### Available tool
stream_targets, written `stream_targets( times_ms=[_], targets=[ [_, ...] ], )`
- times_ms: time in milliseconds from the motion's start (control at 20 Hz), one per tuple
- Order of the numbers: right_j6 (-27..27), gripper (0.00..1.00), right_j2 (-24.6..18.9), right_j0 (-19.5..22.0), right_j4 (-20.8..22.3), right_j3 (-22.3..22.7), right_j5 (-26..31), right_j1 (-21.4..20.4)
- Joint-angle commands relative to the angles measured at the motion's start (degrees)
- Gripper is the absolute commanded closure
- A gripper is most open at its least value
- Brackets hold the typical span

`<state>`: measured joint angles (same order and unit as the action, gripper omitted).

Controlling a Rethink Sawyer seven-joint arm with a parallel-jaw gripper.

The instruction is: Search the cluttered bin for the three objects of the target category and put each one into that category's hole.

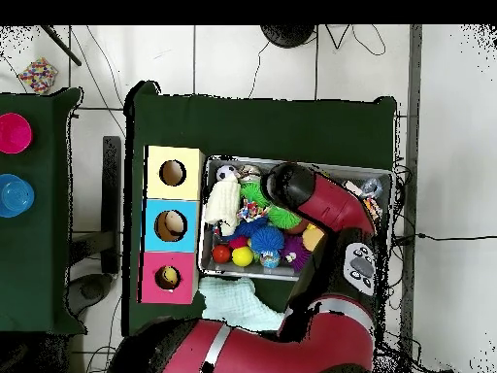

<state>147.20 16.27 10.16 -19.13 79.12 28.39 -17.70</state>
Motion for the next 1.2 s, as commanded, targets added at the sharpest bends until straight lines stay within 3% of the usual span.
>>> stream_targets(
  times_ms=[50,350,500,800,1000,1100,1150,1200],
  targets=[
    [-2.9,0.00,-6.2,1.7,4.5,-1.3,20.7,6.7],
    [-1.4,0.00,-4.5,1.8,6.1,-9.0,41.8,2.7],
    [-1.0,0.00,-5.9,2.4,4.9,-7.3,40.0,2.8],
    [-2.7,0.00,-10.7,4.8,2.7,1.8,13.8,7.9],
    [-1.0,0.00,-13.9,6.4,2.5,5.3,2.8,8.3],
    [1.2,0.00,-18.1,9.0,2.8,9.3,-10.2,6.8],
    [3.8,0.00,-16.7,7.8,4.8,8.8,-15.1,6.3],
    [5.6,0.00,-14.2,5.9,5.7,7.7,-16.1,5.7]
  ],
)
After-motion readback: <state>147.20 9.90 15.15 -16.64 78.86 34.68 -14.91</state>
